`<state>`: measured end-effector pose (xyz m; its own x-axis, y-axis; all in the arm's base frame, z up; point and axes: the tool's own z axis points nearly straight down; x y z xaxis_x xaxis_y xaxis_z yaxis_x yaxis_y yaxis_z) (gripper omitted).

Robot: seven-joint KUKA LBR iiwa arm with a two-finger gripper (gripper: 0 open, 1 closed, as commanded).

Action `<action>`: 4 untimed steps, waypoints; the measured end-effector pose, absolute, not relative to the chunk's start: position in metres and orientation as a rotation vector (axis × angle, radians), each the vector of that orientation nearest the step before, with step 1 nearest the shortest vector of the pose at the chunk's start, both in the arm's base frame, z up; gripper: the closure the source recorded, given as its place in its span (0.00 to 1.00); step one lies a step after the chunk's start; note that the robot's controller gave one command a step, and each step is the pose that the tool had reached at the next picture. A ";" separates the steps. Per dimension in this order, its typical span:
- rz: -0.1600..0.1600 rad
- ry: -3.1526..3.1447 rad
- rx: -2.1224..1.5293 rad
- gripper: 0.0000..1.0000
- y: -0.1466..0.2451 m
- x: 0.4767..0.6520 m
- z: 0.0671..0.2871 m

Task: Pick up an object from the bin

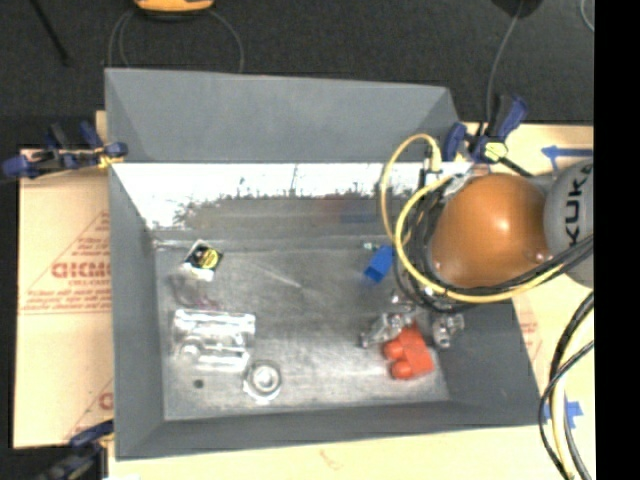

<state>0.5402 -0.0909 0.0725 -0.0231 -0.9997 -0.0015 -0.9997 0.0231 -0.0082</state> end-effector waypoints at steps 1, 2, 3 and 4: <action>-0.004 2.248 -2.185 0.00 -0.091 0.542 0.074; -0.002 2.246 -2.181 1.00 -0.088 0.543 0.076; -0.011 2.255 -2.180 1.00 -0.089 0.545 0.152; -0.005 2.262 -2.175 1.00 -0.090 0.546 0.174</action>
Offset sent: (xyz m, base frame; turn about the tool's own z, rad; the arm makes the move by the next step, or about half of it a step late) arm 0.0000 0.0000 0.0000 0.0000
